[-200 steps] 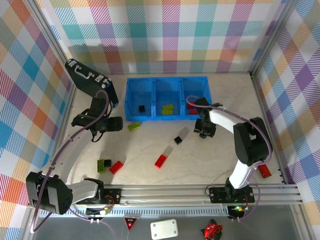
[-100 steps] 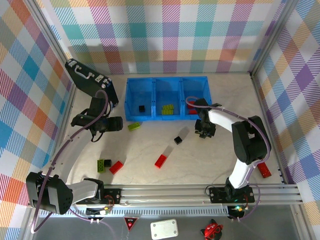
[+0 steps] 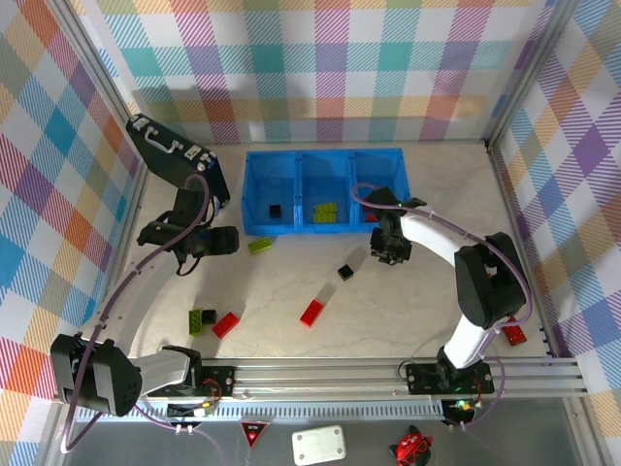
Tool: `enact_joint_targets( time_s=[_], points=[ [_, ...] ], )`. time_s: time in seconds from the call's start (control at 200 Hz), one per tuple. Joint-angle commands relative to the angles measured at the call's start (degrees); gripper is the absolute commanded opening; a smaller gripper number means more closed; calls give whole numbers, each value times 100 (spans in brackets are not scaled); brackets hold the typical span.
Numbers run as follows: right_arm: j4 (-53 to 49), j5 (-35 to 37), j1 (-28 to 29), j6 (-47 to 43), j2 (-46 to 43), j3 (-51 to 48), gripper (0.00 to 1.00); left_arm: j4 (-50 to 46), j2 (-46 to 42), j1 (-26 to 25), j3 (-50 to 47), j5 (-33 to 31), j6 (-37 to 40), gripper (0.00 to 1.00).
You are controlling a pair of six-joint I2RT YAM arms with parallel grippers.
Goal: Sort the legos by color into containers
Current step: Pick up the lego from the middle-right of the table, then place the lego in the container.
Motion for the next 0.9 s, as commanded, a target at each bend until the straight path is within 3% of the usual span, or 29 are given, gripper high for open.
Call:
enact_joint_targets(
  time_s=[0.0, 0.47, 0.895],
  points=[
    [-256, 82, 295, 44, -99, 386, 37, 44, -24, 116, -18, 81, 87, 76],
    [-394, 342, 1584, -241, 861, 2401, 37, 44, -10, 124, -20, 123, 79, 76],
    [2, 845, 2241, -465, 1862, 3697, 35, 18, -49, 133, -40, -24, 63, 75]
  ],
)
